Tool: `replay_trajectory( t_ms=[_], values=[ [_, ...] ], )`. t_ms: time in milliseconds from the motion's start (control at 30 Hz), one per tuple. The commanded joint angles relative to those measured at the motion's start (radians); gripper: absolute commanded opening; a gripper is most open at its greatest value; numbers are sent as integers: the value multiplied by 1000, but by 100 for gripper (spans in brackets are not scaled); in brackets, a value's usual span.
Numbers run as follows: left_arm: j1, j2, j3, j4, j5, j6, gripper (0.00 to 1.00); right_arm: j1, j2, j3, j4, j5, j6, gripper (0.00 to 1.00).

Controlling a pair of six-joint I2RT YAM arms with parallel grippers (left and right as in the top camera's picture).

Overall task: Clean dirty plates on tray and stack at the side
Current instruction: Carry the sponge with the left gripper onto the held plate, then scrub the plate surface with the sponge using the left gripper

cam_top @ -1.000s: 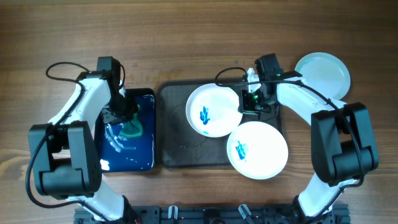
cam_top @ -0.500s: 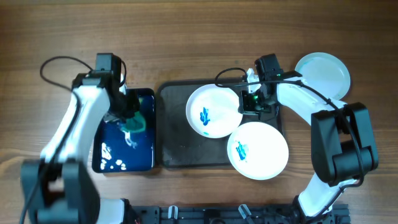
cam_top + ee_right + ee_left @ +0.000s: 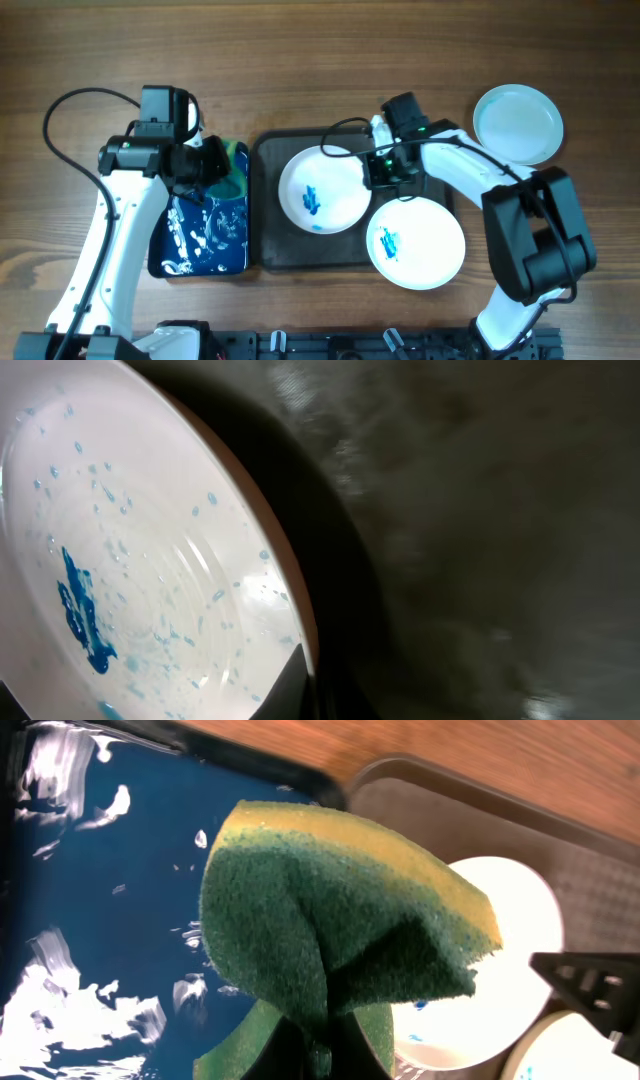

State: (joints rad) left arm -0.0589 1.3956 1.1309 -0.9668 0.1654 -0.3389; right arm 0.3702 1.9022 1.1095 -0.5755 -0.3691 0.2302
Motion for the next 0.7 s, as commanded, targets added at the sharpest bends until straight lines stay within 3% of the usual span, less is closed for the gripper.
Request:
replay_trajectory(
  t_ms=[0,200,367,567,667],
  values=[
    [-65,62,13,43,103,-6,4,23,24,3,11,16,64,5],
    [-252,212,13,184,167,-15,4,23,24,3,10,16,78,4],
    [-394,393,13,311,167,-119,4,24,24,3,2,16,85,5],
    [-425,555,13,361,146,-176,4,23,24,3,-10,16,87,5],
    [-415,592,13,300,-5,-273,4,24,24,3,-14,16,89,4]
  ],
)
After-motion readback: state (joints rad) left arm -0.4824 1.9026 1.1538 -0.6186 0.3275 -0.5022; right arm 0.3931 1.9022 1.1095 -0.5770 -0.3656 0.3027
